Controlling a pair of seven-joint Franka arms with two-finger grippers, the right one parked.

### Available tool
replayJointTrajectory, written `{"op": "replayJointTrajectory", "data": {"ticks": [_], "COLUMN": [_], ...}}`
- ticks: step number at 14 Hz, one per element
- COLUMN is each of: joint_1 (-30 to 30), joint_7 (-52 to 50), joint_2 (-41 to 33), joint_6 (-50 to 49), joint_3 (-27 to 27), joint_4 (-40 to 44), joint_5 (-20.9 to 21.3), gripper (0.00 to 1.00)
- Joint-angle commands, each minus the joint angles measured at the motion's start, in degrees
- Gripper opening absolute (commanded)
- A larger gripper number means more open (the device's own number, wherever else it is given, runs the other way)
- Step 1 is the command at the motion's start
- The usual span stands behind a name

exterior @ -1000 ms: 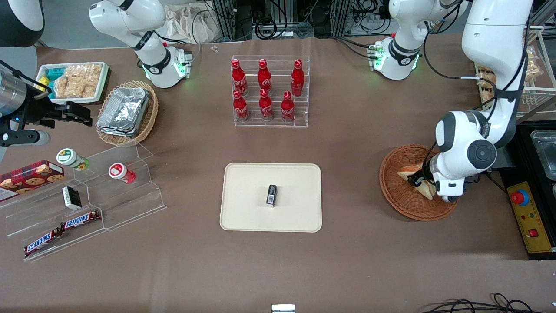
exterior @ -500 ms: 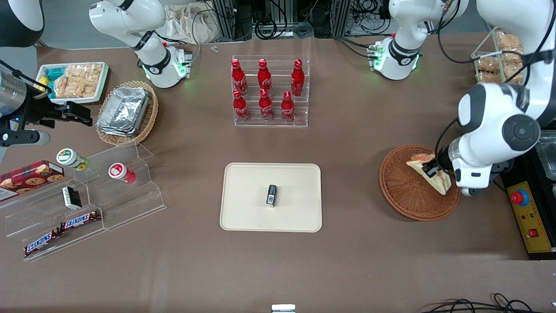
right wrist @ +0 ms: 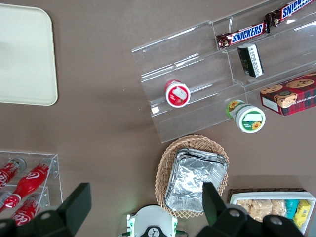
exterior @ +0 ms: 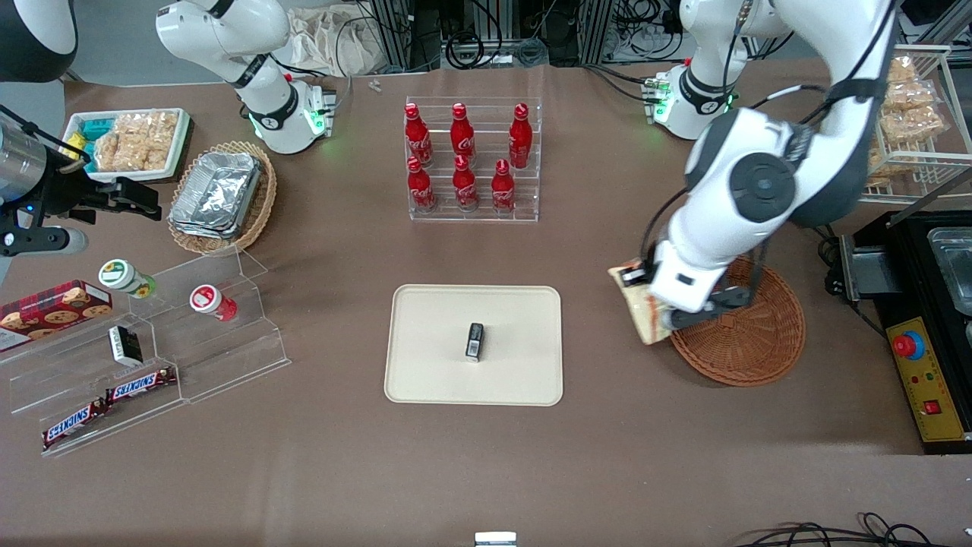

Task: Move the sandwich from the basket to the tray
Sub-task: 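Carry the sandwich with the left gripper over to the white tray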

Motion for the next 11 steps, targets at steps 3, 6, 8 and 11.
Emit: {"op": "replayJointTrajectory", "data": {"ticks": [3, 6, 8, 11], "joint_1": [-6.2, -9.5, -11.2, -11.6], "joint_7": [3.1, 2.6, 2.3, 1.8], "joint_2": [10.8, 16.5, 20.4, 24.7], "joint_6": [0.9, 10.6, 13.7, 17.9], "joint_3": [-0.9, -0.9, -0.3, -0.3], "joint_4": [7.5, 7.5, 7.7, 7.8], "joint_5": [7.5, 10.0, 12.1, 18.2], "gripper": [0.0, 0.0, 0.0, 0.0]}}
